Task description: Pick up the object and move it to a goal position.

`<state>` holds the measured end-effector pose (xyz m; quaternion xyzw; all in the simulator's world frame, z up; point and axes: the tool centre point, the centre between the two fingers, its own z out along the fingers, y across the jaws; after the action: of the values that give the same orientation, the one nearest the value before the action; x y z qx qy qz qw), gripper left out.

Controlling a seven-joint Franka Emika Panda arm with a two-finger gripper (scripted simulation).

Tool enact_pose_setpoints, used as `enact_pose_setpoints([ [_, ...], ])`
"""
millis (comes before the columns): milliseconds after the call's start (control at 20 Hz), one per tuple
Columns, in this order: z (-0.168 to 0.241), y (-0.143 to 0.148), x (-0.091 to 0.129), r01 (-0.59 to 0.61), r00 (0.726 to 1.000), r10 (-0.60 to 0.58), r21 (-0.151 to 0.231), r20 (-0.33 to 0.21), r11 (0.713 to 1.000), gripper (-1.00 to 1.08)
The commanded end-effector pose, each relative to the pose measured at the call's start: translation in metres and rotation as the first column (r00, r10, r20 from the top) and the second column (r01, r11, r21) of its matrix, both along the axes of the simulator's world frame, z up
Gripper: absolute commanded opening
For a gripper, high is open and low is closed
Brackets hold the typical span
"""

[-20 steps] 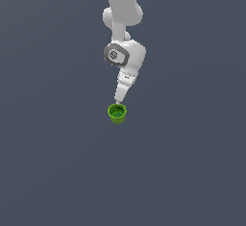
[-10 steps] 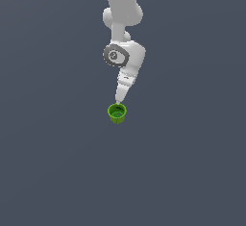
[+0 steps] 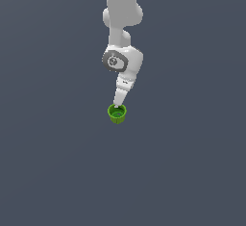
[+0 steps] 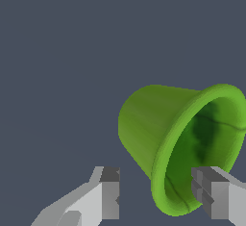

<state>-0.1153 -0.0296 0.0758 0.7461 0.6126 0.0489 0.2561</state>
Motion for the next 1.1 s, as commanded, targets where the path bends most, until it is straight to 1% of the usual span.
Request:
enact_pose_setpoints([
  [0, -0.0024, -0.0007, 0.0012, -0.001, 1.0, 0.001, 0.0, 0.0, 1.0, 0.28],
  [50, -0.0026, -0.0007, 0.0013, -0.001, 1.0, 0.001, 0.0, 0.0, 1.0, 0.28],
  [100, -0.0026, -0.0007, 0.0013, -0.001, 1.0, 0.001, 0.0, 0.0, 1.0, -1.0],
  [550, -0.0026, -0.0007, 0.0013, -0.001, 1.0, 0.001, 0.0, 0.0, 1.0, -1.0],
  [1050, 0.0069, 0.0021, 0.0037, -0.001, 1.0, 0.001, 0.001, 0.004, 1.0, -1.0],
])
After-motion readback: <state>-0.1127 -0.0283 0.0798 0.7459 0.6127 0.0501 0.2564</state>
